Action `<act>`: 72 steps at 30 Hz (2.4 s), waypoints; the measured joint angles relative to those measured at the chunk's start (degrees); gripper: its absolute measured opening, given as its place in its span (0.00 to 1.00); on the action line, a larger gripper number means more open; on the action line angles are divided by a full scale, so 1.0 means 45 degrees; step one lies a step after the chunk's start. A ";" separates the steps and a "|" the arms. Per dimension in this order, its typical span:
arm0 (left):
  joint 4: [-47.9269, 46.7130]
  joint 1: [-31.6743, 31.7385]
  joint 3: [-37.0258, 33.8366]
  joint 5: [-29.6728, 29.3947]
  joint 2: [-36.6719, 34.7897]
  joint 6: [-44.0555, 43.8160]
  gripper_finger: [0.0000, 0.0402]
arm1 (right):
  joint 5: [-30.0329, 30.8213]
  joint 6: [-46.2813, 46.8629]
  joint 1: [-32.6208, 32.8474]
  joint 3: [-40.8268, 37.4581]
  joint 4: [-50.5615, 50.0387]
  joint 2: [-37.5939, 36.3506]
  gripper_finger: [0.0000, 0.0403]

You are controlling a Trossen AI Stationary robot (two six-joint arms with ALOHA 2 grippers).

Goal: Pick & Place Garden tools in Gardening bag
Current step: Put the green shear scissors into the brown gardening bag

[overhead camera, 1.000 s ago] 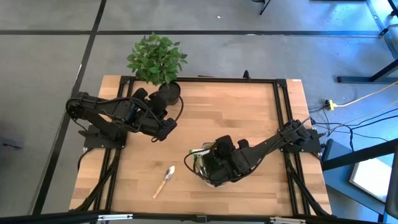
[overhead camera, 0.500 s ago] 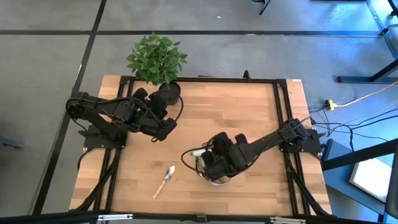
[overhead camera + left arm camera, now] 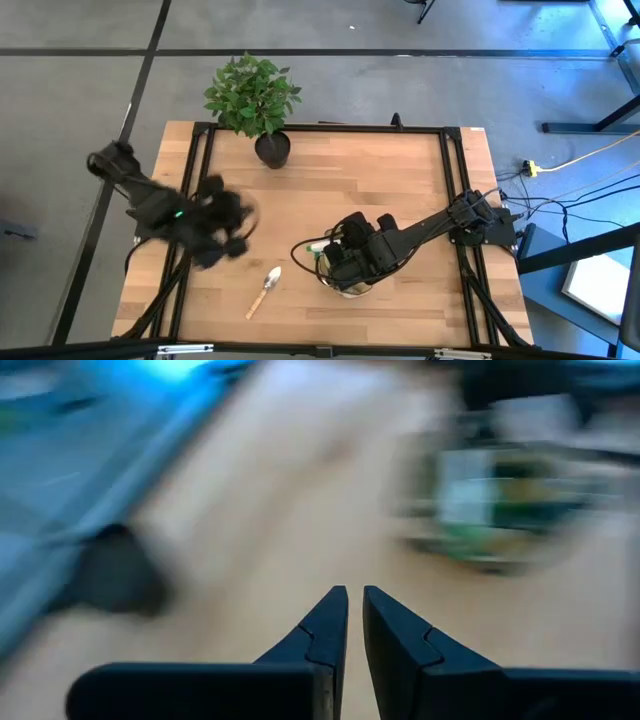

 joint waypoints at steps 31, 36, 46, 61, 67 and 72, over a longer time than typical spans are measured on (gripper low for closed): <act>1.5342 0.2556 -0.1755 0.5729 0.4973 0.3270 0.08 | 0.1694 -0.0753 0.1302 0.0004 -0.0012 -0.3019 0.15; 1.5889 0.3653 -0.1770 0.7403 0.5761 0.2107 0.08 | 0.1661 -0.1346 0.1861 0.0005 -0.0010 -0.3381 0.15; 1.6312 0.4295 0.0054 0.7546 0.7736 0.2323 0.00 | 0.2228 -0.1609 0.3280 0.0005 0.0000 -0.3526 0.15; 1.1008 0.4363 0.3306 0.5729 0.9288 0.1641 0.20 | 0.2935 -0.1761 0.4010 -0.0005 0.0004 -0.3707 0.15; 1.0803 0.3998 0.3292 0.5230 0.8434 0.1513 0.18 | 0.3231 -0.2888 0.4075 -0.0005 0.0002 -0.3691 0.15; 0.9230 0.3513 0.3296 0.4108 0.7409 0.0954 0.14 | 0.3351 -0.4037 0.4075 -0.0005 0.0000 -0.3683 0.15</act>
